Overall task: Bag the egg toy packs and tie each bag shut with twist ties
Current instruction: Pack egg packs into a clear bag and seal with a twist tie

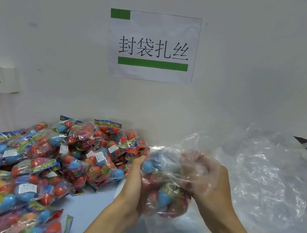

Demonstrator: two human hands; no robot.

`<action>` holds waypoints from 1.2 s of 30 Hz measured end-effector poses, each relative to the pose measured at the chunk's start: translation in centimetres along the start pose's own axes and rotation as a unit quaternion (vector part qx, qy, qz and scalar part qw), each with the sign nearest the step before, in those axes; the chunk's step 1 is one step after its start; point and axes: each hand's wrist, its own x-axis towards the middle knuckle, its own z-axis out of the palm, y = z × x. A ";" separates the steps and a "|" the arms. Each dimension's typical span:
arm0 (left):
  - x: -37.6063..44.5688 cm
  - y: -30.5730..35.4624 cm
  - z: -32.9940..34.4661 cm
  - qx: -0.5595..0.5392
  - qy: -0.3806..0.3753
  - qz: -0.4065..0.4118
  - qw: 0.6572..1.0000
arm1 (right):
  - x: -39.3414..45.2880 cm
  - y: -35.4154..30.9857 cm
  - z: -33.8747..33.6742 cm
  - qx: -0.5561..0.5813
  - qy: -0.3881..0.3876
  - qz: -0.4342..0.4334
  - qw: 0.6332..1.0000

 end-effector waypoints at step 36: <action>-1.1 0.8 1.9 0.263 0.046 0.363 0.893 | -0.5 1.7 2.6 -0.179 -0.028 0.032 0.983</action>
